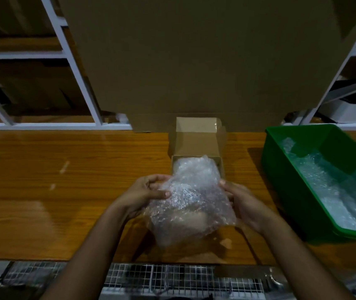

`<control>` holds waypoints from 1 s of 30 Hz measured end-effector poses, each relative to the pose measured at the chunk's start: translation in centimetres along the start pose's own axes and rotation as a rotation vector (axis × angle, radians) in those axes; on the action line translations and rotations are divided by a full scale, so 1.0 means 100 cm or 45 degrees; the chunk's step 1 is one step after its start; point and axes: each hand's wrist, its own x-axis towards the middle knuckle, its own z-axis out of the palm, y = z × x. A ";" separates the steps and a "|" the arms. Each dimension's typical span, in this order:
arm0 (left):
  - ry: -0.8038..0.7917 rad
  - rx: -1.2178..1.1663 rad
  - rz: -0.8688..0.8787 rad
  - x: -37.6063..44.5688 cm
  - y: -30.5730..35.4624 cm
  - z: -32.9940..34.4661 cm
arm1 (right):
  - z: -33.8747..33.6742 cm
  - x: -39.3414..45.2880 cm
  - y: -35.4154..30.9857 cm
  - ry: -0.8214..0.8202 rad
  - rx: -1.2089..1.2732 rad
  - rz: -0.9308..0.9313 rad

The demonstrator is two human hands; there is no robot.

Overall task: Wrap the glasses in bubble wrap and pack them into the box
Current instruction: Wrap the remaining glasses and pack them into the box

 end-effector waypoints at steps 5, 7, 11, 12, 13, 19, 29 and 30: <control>-0.038 -0.168 -0.005 0.010 0.004 -0.001 | 0.009 0.012 -0.003 0.062 -0.302 -0.210; 0.021 -0.292 -0.038 0.007 -0.004 -0.005 | 0.002 0.018 0.007 0.177 -0.287 -0.252; -0.015 -0.172 -0.212 -0.007 -0.034 0.000 | -0.005 0.020 0.020 0.291 -0.214 -0.116; -0.007 -0.153 -0.224 -0.008 -0.041 0.003 | -0.004 0.020 0.022 0.304 -0.185 -0.079; 0.015 -0.162 -0.205 -0.009 -0.048 0.007 | -0.003 0.020 0.025 0.312 -0.156 -0.042; 0.241 -0.064 -0.080 -0.002 -0.051 0.005 | 0.006 0.018 0.038 0.311 -0.109 0.037; 0.143 -0.035 0.019 -0.015 -0.053 -0.029 | 0.025 0.022 0.044 0.243 -0.096 -0.041; 0.153 -0.028 0.037 -0.015 -0.056 -0.031 | 0.028 0.023 0.045 0.278 -0.091 -0.051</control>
